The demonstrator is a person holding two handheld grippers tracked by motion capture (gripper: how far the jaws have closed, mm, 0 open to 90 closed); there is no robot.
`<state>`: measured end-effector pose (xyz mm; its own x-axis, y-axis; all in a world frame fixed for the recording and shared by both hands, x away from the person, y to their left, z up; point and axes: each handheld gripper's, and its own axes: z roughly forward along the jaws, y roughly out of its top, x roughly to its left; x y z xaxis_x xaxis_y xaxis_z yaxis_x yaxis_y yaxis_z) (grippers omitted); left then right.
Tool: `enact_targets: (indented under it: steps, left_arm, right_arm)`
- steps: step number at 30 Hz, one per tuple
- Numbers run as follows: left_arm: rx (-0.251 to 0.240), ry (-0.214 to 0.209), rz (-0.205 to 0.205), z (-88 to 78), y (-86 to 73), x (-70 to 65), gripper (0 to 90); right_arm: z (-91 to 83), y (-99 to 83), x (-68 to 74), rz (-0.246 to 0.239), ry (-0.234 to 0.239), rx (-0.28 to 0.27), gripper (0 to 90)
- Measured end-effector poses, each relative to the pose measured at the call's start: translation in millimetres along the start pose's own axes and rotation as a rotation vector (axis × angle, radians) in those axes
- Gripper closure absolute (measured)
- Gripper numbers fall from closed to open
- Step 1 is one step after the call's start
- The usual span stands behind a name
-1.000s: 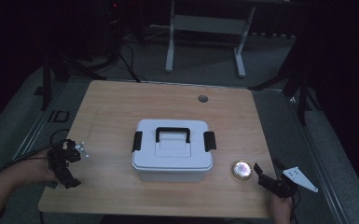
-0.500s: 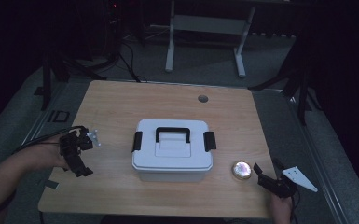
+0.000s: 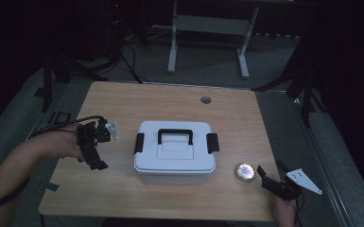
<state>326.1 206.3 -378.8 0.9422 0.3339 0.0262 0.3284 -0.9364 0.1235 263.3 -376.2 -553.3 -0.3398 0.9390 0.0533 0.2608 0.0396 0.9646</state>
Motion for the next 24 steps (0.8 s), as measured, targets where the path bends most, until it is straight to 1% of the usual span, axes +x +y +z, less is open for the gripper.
enact_targets:
  steps: [3, 4, 7, 8, 10, 11, 13, 14, 15, 16, 17, 18, 20, 21, 22, 23, 24]
  left_arm:
    - [-0.001, -0.001, 0.024, -3.5, 12.5, -1.0, 3.8]
    - [0.005, 0.003, 0.037, -4.2, 16.4, -1.7, 3.8]
    - [0.001, -0.008, 0.062, -6.9, 27.6, -2.7, 3.8]
    - [-0.001, -0.017, 0.064, -7.5, 31.0, -2.5, 3.8]
    - [0.001, -0.002, 0.078, -8.6, 38.1, -2.4, 3.8]
    - [-0.006, -0.019, 0.08, -9.5, 41.5, -1.9, 3.8]
    - [-0.002, -0.013, 0.093, -10.6, 48.3, -1.8, 3.9]
    - [-0.005, -0.029, 0.099, -11.3, 51.3, -1.1, 3.9]
    - [-0.009, -0.018, 0.1, -11.8, 54.3, -0.8, 4.0]
    - [-0.009, -0.018, 0.102, -12.3, 57.2, -0.2, 4.2]
    - [-0.007, -0.027, 0.105, -12.3, 59.8, -0.1, 4.5]
    - [-0.002, -0.016, 0.111, -12.1, 62.5, -0.5, 4.5]
    - [-0.001, -0.029, 0.118, -12.7, 67.3, -0.4, 4.5]
    - [-0.002, -0.017, 0.123, -13.2, 69.7, -0.4, 4.5]
    - [-0.003, -0.025, 0.121, -13.5, 71.9, -0.1, 4.5]
    - [-0.003, -0.025, 0.121, -13.5, 71.9, -0.1, 4.5]
    - [-0.003, -0.017, 0.13, -13.9, 75.6, 0.7, 4.5]
  right_arm:
    - [0.0, 0.0, 0.0, 0.001, 0.0, 0.001, 13.0]
    - [0.0, 0.0, 0.0, 0.001, 0.0, 0.001, 13.0]
    - [0.0, 0.0, 0.0, 0.001, 0.002, 0.001, 13.0]
    - [0.0, 0.0, 0.0, 0.001, 0.003, 0.001, 13.0]
    - [0.0, 0.0, 0.0, -0.001, 0.003, 0.001, 13.0]
    - [0.0, 0.0, 0.1, -0.001, 0.003, 0.0, 13.0]
    - [-0.1, 0.0, 0.1, 0.001, 0.004, 0.001, 13.0]
    - [-0.1, -0.1, 0.1, 0.0, 0.005, 0.0, 13.0]
    - [-0.2, -0.1, 0.0, 0.0, 0.005, 0.0, 13.0]
    - [-0.1, -0.1, 0.0, 0.001, 0.006, 0.0, 13.0]
    - [-0.2, -0.1, 0.0, 0.001, 0.006, 0.0, 13.0]
    - [-0.2, -0.1, -0.1, 0.001, 0.007, -0.001, 13.0]
    - [-0.2, -0.1, -0.2, 0.002, 0.009, -0.002, 13.0]
    - [-0.2, -0.1, -0.3, 0.002, 0.01, -0.001, 13.0]
    - [-0.2, -0.1, -0.3, 0.002, 0.01, -0.001, 13.0]
    - [-0.2, -0.1, -0.3, 0.002, 0.01, -0.001, 13.0]
    - [-0.3, -0.1, -0.3, 0.003, 0.01, -0.001, 13.0]
